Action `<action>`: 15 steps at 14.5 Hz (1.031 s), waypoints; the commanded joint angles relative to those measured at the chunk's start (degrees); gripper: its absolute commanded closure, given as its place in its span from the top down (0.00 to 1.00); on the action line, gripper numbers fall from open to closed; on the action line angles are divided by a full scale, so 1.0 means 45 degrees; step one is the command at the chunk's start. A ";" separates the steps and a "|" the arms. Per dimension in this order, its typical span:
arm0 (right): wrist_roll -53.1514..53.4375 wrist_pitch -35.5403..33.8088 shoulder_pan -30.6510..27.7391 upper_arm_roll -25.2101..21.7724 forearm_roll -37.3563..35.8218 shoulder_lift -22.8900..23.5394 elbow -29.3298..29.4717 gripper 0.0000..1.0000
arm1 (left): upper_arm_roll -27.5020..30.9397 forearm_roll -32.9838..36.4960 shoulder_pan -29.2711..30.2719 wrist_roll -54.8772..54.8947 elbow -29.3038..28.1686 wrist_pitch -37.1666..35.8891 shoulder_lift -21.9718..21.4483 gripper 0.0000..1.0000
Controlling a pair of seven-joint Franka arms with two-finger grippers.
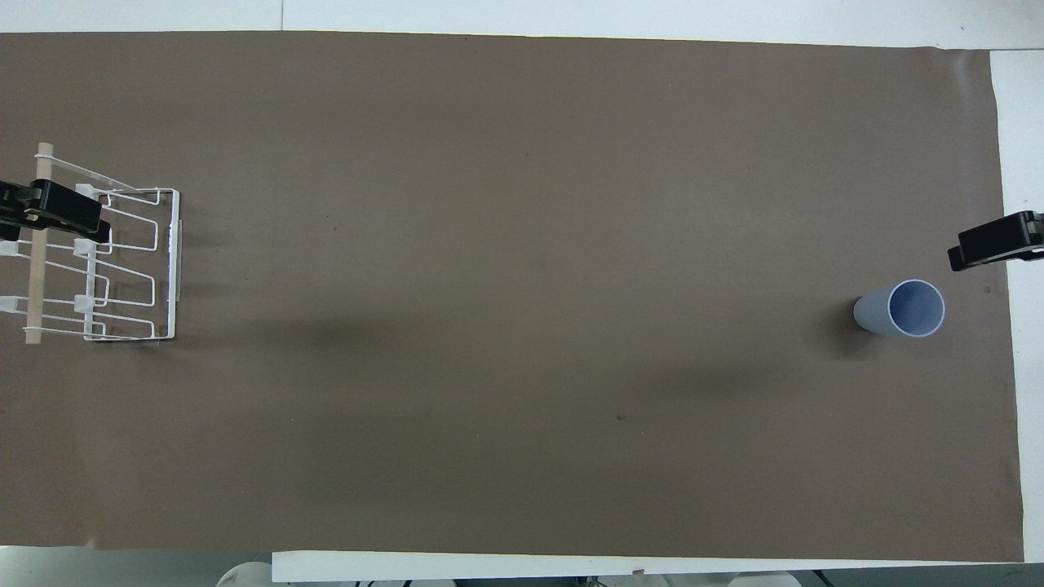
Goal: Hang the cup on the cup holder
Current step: 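Move the right gripper down over the light blue cup rim, then grasp the blue cup rim with the right gripper and lift it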
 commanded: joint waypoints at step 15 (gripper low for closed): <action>-0.3738 0.8218 -0.2229 0.0027 0.0282 0.1708 -0.6366 0.85 | 0.0058 0.0257 0.0238 -0.0140 -0.0133 -0.0266 -0.0236 1.00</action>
